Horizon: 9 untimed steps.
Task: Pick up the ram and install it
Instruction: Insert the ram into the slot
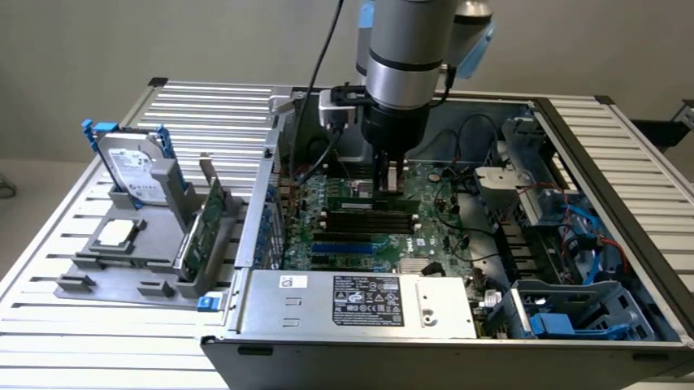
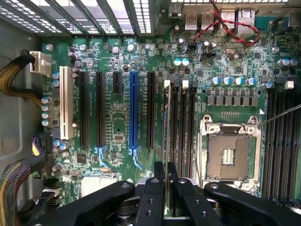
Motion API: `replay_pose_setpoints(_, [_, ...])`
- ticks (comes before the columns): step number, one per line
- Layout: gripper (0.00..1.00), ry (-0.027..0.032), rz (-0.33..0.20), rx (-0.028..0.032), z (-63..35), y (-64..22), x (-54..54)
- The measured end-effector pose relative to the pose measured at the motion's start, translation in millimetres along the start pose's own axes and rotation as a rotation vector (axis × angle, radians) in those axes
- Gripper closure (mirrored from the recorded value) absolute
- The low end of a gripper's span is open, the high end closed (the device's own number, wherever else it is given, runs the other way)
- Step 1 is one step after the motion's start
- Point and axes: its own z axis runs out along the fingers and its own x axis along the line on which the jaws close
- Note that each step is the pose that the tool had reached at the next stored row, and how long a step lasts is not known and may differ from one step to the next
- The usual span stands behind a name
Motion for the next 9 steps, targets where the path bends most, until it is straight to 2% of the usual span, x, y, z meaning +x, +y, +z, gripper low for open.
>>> replay_pose_setpoints(9, [0.86,-0.0030,-0.004,0.0018,16.2,-0.2,-0.6])
